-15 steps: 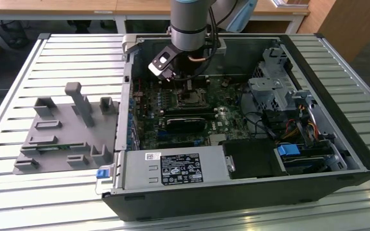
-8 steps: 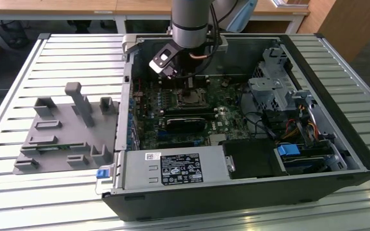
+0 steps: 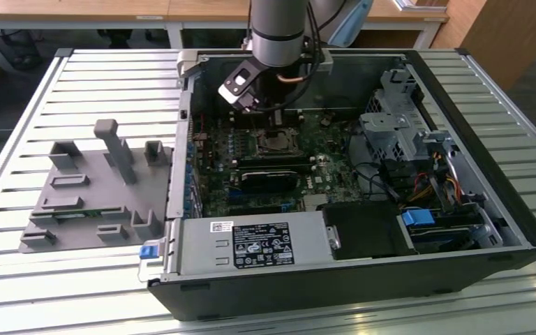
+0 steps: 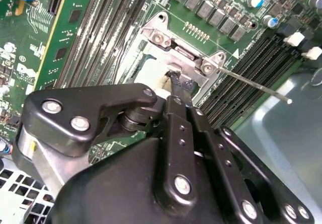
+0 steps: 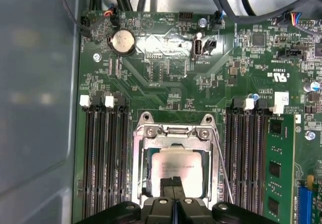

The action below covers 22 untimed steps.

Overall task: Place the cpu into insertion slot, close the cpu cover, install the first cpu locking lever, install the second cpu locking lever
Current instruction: 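Close the cpu cover, then install the first cpu locking lever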

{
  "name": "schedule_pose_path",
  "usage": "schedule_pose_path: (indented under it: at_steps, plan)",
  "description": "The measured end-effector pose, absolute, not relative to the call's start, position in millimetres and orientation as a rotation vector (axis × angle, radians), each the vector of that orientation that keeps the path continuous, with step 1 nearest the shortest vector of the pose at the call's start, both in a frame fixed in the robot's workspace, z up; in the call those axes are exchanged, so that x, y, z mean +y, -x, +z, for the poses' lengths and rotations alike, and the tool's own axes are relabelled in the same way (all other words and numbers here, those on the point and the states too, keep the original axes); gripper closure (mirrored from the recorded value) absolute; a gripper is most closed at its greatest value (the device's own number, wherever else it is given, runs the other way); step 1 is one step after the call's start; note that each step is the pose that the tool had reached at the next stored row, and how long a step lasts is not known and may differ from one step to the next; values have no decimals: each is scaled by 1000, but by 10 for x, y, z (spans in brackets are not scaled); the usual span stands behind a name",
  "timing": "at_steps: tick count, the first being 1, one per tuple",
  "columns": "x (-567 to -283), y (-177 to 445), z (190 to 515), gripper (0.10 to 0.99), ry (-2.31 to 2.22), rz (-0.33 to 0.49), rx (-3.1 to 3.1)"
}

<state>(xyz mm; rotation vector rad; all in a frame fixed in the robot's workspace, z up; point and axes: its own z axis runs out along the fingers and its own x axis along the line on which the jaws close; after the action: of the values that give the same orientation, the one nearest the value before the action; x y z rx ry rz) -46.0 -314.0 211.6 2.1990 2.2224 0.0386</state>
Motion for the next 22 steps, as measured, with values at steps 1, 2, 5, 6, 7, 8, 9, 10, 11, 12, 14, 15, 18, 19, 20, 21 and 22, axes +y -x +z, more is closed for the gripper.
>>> schedule_pose_path:
  at_steps: [1, 2, 5, 6, 7, 8, 9, 10, 11, 12, 14, 15, 18, 19, 20, 21, 22]
  plan:
    - [-3140, 455, 2117, 980, -2199, 38, 2222]
    - [-3140, 451, 2117, 980, -2199, 38, 2222]
    - [-3140, 439, 2116, 980, -2199, 38, 2222]
    - [-3140, 435, 2116, 980, -2199, 39, 2222]
    - [-3140, 432, 2116, 980, -2199, 38, 2222]
    - [-3140, 431, 2116, 980, -2199, 38, 2222]
    - [-3140, 430, 2116, 980, -2199, 38, 2222]
    - [-3140, 425, 2116, 980, -2199, 38, 2222]
    - [-3140, 424, 2117, 980, -2199, 38, 2222]
    - [-3139, 424, 2117, 980, -2199, 39, 2222]
    - [-3140, 424, 2121, 980, -2199, 38, 2222]
    - [-3140, 424, 2124, 980, -2199, 38, 2222]
    - [-3140, 424, 2137, 980, -2199, 38, 2222]
    - [-3140, 424, 2144, 980, -2199, 38, 2222]
    - [-3140, 424, 2152, 980, -2199, 38, 2222]
    - [-3140, 424, 2160, 980, -2199, 39, 2222]
    - [-3140, 424, 2170, 980, -2199, 38, 2222]
